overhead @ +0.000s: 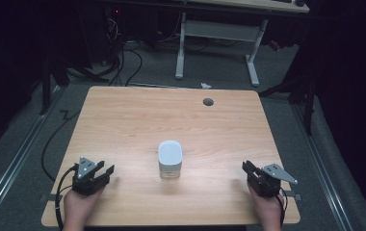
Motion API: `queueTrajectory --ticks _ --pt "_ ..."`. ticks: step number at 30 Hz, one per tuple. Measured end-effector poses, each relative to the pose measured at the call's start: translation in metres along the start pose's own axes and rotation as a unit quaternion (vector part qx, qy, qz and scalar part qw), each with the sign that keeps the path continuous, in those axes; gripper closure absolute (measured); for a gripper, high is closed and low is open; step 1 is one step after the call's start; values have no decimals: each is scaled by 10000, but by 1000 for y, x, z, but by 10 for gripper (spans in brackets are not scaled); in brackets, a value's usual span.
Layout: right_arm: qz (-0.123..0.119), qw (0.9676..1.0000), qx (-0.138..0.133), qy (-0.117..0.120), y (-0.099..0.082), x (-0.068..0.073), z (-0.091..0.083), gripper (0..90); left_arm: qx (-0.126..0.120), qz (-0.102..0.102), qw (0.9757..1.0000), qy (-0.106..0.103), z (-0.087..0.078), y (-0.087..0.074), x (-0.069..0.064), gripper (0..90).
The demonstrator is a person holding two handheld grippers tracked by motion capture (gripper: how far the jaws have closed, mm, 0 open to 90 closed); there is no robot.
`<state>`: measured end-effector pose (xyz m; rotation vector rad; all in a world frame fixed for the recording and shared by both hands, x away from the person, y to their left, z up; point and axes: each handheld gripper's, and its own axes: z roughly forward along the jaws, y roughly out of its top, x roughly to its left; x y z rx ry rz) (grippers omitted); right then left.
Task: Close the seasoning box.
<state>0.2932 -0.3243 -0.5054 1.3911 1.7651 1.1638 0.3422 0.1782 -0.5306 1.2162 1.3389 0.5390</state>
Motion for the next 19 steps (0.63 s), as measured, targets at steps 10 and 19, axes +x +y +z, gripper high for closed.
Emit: queueTrajectory --ticks 10,19 --pt "-135 9996 204 121 -3 6 12 780 38 24 10000 -81 1 -4 -4 549" --pt "-162 9996 212 89 -4 9 11 780 -28 -13 9999 -153 -1 1 -4 550"
